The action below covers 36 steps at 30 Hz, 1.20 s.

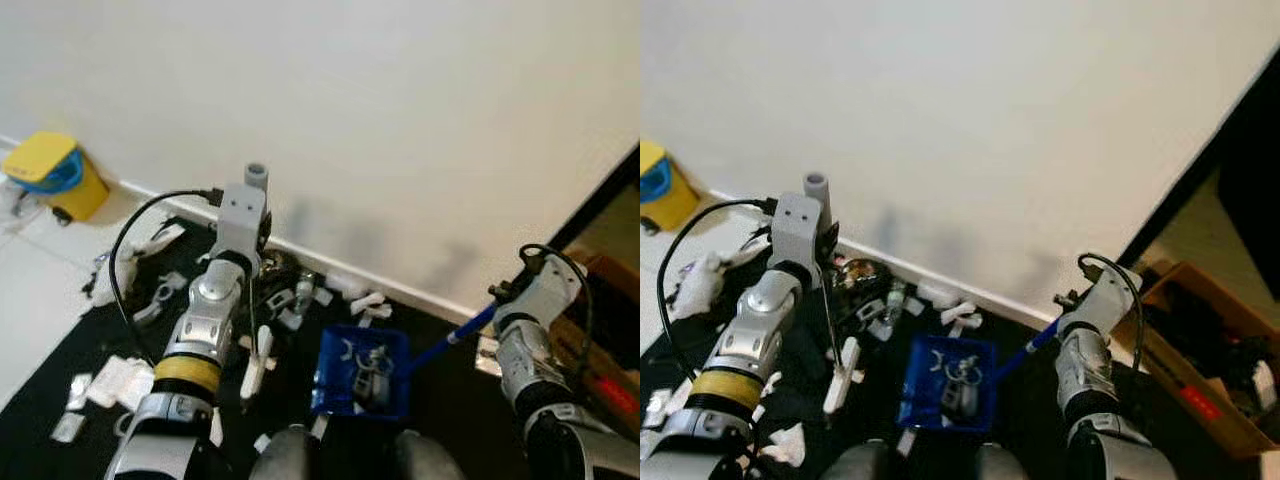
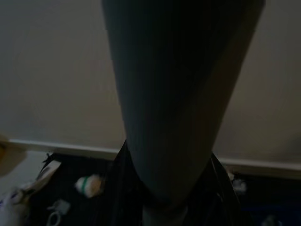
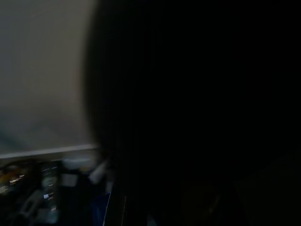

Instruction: Sweep floor

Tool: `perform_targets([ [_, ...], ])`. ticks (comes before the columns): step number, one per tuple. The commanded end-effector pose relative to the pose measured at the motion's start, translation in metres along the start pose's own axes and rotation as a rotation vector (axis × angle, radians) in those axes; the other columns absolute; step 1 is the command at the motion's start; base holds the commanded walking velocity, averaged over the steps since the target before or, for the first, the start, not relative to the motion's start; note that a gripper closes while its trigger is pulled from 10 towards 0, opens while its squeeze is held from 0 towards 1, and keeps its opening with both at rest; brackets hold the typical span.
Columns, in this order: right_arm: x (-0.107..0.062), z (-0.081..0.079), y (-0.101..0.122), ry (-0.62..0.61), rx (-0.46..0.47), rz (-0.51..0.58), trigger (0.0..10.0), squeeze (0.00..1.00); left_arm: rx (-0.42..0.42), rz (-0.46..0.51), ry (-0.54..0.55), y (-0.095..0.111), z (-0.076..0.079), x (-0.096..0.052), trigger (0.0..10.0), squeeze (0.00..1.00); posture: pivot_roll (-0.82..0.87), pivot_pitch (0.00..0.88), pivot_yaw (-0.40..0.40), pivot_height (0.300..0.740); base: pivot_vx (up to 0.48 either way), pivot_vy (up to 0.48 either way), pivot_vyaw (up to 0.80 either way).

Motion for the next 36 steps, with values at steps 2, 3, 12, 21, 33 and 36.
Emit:
perform_targets([
  [2, -0.001, -0.003, -0.004, 0.009, 0.028, -0.011, 10.0, 0.0, 0.019, -0.011, 0.046, -0.003, -0.011, -0.001, 10.0, 0.0, 0.01, 0.104, 0.016, 0.74, 0.0, 0.0, 0.0],
  [3, -0.001, -0.003, -0.004, 0.009, 0.028, -0.011, 10.0, 0.0, 0.019, -0.011, 0.046, -0.003, -0.011, -0.001, 10.0, 0.0, 0.01, 0.104, 0.016, 0.74, 0.0, 0.0, 0.0],
  [12, -0.002, -0.005, -0.004, 0.013, 0.027, 0.0, 10.0, 0.0, 0.004, -0.029, 0.069, -0.009, -0.018, -0.003, 10.0, 0.0, 0.02, 0.104, 0.015, 0.74, 0.0, 0.0, 0.0],
  [21, 0.0, -0.016, 0.005, 0.081, 0.003, 0.045, 10.0, 0.0, -0.076, -0.079, 0.121, -0.021, -0.021, -0.006, 10.0, 0.0, 0.02, 0.096, 0.015, 0.74, 0.0, 0.0, 0.0],
  [33, -0.001, -0.034, 0.012, 0.185, -0.064, 0.099, 10.0, 0.0, -0.065, -0.109, 0.116, -0.033, -0.014, -0.013, 10.0, 0.0, 0.02, 0.103, 0.016, 0.74, 0.0, 0.0, 0.0],
  [36, -0.001, -0.033, 0.013, 0.185, -0.066, 0.102, 10.0, 0.0, -0.073, -0.109, 0.118, -0.033, -0.013, -0.013, 10.0, 0.0, 0.02, 0.103, 0.015, 0.74, 0.0, 0.0, 0.0],
])
Point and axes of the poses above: a point about 5 cm out from each wrist's last joint towards the gripper, its own x axis pointing out of the wrist towards the gripper, its own y axis along the axis of the wrist's last joint, z = x × y, the point moved 2 cm from there along x, pointing out of the wrist towards the gripper, and after that the axes turned 14 degrees about x, right-handed, at the moved point
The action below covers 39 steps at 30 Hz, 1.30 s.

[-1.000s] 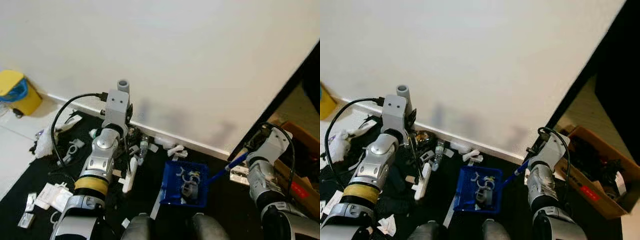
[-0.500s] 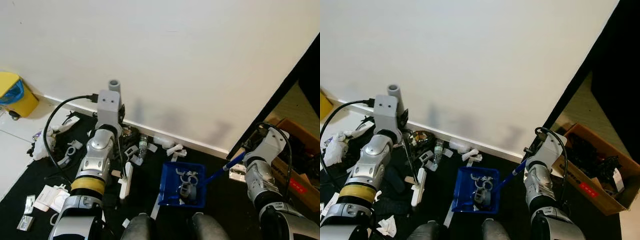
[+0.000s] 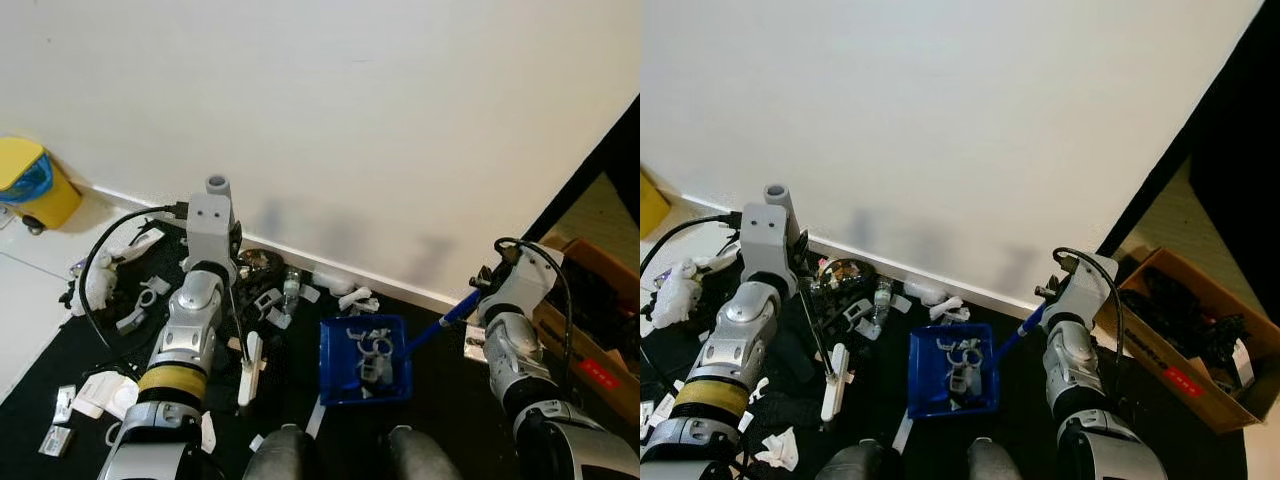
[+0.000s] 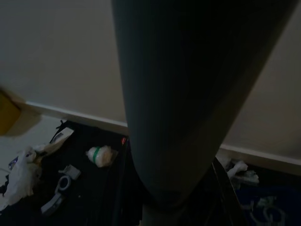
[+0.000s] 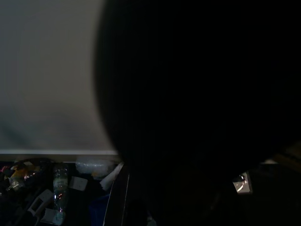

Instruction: Sweep floor

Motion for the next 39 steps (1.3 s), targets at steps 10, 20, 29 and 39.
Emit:
perform_targets([
  [10, 0.002, -0.002, 0.011, 0.024, 0.007, 0.059, 10.0, 0.0, -0.01, 0.012, 0.004, 0.001, 0.002, -0.002, 10.0, 0.0, 0.02, 0.107, 0.017, 0.74, 0.0, 0.0, 0.0],
  [20, 0.004, -0.009, 0.019, 0.084, -0.01, 0.089, 10.0, 0.0, -0.002, 0.006, 0.028, -0.005, -0.006, -0.004, 10.0, 0.0, 0.03, 0.103, 0.007, 0.74, 0.0, 0.0, 0.0],
  [29, 0.008, -0.024, 0.029, 0.16, -0.053, 0.109, 10.0, 0.0, -0.045, 0.012, 0.048, -0.005, -0.01, -0.005, 10.0, 0.0, 0.02, 0.113, 0.0, 0.74, 0.0, 0.0, 0.0],
  [39, 0.007, -0.024, 0.022, 0.174, -0.099, 0.075, 10.0, 0.0, -0.117, -0.02, 0.051, -0.011, -0.006, -0.006, 10.0, 0.0, 0.01, 0.113, -0.002, 0.74, 0.0, 0.0, 0.0],
])
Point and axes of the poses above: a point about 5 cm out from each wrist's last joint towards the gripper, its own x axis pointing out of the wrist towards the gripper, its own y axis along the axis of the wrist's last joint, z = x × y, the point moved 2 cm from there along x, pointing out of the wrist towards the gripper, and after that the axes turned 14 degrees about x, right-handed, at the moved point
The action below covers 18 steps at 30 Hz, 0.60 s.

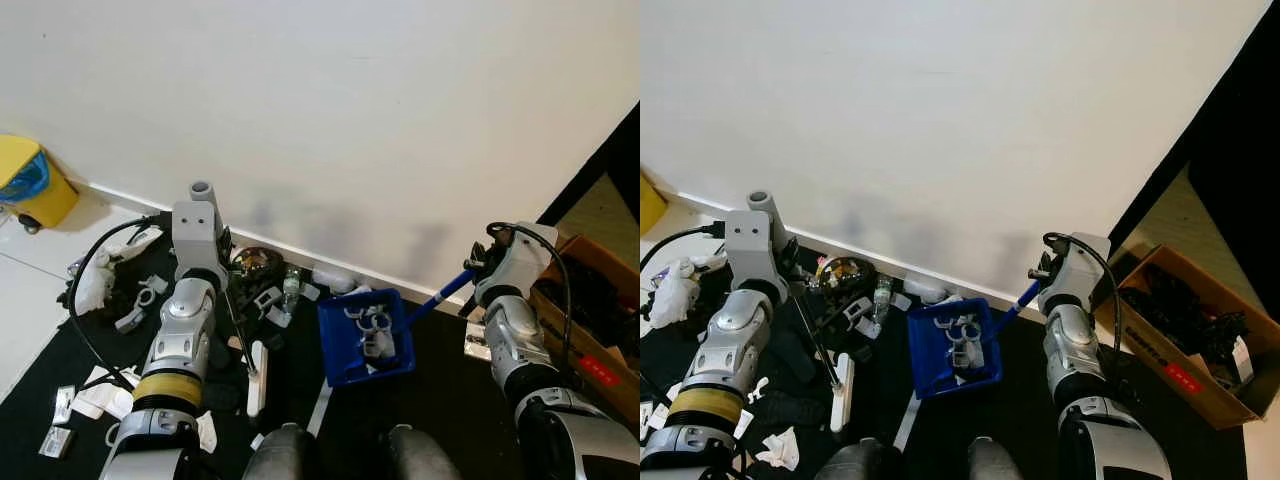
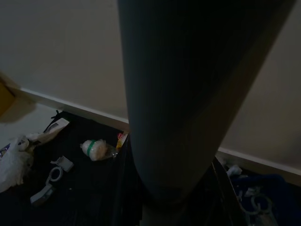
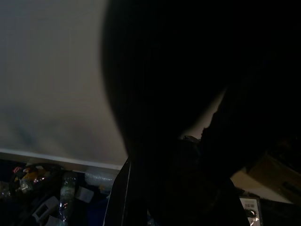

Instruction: Sweep floor

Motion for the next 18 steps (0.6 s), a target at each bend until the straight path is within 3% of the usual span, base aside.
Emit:
perform_targets([
  [1, 0.0001, -0.0006, 0.005, 0.023, -0.028, 0.027, 10.0, 0.0, -0.031, -0.01, 0.01, -0.0038, 0.0012, -0.0025, 10.0, 0.0, 0.01, 0.113, -0.002, 0.74, 0.0, 0.0, 0.0],
  [3, -0.0002, -0.0011, 0.0051, 0.028, -0.034, 0.031, 10.0, 0.0, -0.037, -0.009, 0.012, -0.0039, 0.0017, -0.0026, 10.0, 0.0, 0.01, 0.111, -0.002, 0.74, 0.0, 0.0, 0.0],
  [10, 0.0023, 0.0044, 0.0091, -0.024, 0.07, 0.043, 10.0, 0.0, -0.041, 0.004, 0.007, -0.0002, 0.0035, -0.0006, 10.0, 0.0, 0.02, 0.105, -0.003, 0.74, 0.0, 0.0, 0.0],
  [18, 0.0023, 0.0046, 0.0085, -0.025, 0.065, 0.038, 10.0, 0.0, -0.03, 0.008, 0.004, 0.0007, 0.0016, 0.0001, 10.0, 0.0, 0.03, 0.101, -0.001, 0.74, 0.0, 0.0, 0.0],
])
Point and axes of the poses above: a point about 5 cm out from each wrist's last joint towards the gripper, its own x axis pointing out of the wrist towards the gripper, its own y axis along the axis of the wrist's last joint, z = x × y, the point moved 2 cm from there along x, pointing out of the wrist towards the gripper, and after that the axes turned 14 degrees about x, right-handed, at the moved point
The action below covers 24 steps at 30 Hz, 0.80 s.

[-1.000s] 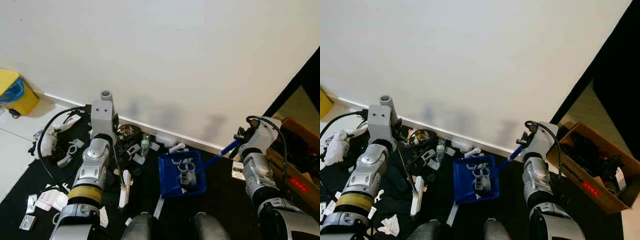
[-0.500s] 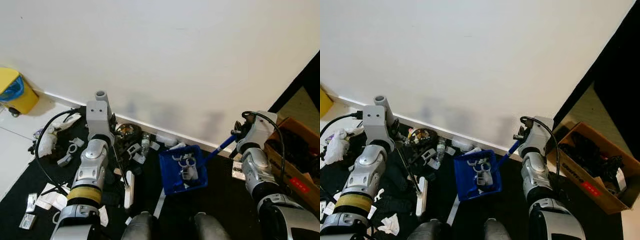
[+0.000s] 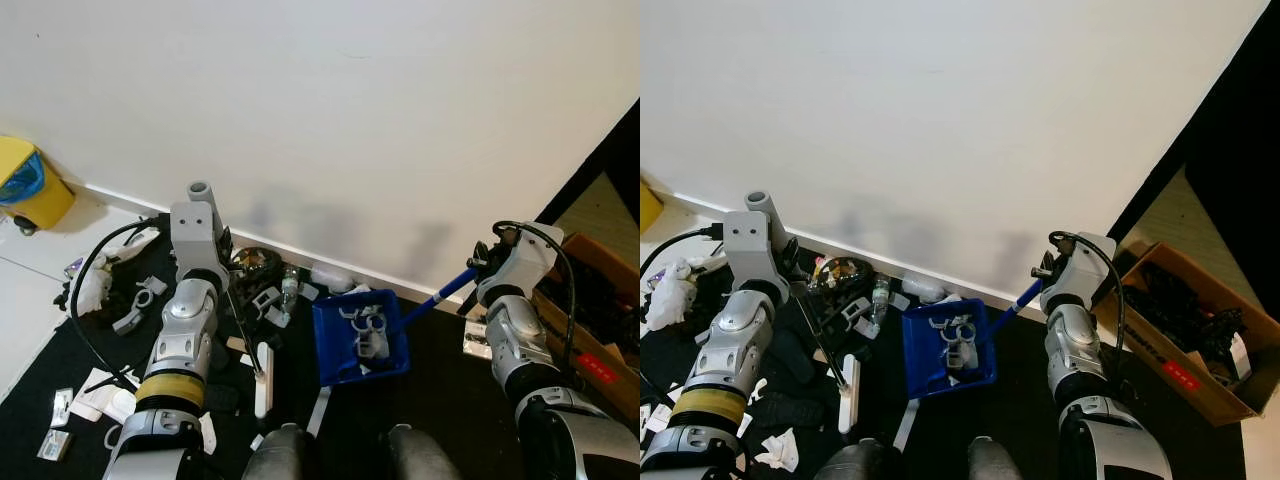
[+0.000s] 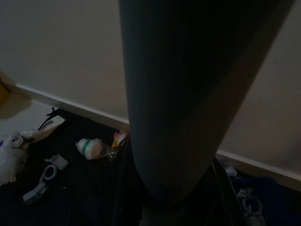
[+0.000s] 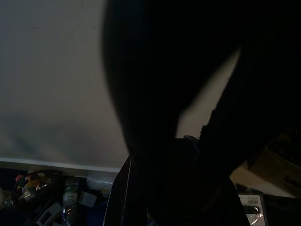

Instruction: Sweep floor

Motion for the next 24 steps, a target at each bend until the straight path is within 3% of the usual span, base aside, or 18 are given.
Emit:
perform_targets([
  [1, 0.002, -0.001, 0.005, 0.002, 0.009, 0.022, 10.0, 0.0, 0.001, 0.009, -0.004, 0.001, 0.002, 0.0, 10.0, 0.0, 0.03, 0.101, -0.001, 0.74, 0.0, 0.0, 0.0],
  [12, 0.002, 0.004, 0.004, -0.008, 0.005, -0.002, 10.0, 0.0, -0.028, 0.006, -0.015, 0.001, 0.004, 0.002, 10.0, 0.0, 0.02, 0.106, -0.014, 0.74, 0.0, 0.0, 0.0],
  [15, 0.004, 0.005, 0.006, -0.038, 0.056, -0.003, 10.0, 0.0, -0.026, 0.011, -0.025, 0.006, 0.004, 0.007, 10.0, 0.0, 0.0, 0.141, -0.017, 0.74, 0.0, 0.0, 0.0],
  [20, 0.012, 0.001, 0.016, -0.037, 0.03, 0.0, 10.0, 0.0, 0.005, 0.047, -0.068, 0.023, 0.008, 0.02, 10.0, 0.0, 0.0, 0.13, -0.015, 0.74, 0.0, 0.0, 0.0],
  [24, 0.009, 0.005, 0.014, -0.05, 0.036, 0.005, 10.0, 0.0, -0.01, 0.028, -0.046, 0.016, 0.006, 0.018, 10.0, 0.0, -0.01, 0.092, -0.006, 0.74, 0.0, 0.0, 0.0],
])
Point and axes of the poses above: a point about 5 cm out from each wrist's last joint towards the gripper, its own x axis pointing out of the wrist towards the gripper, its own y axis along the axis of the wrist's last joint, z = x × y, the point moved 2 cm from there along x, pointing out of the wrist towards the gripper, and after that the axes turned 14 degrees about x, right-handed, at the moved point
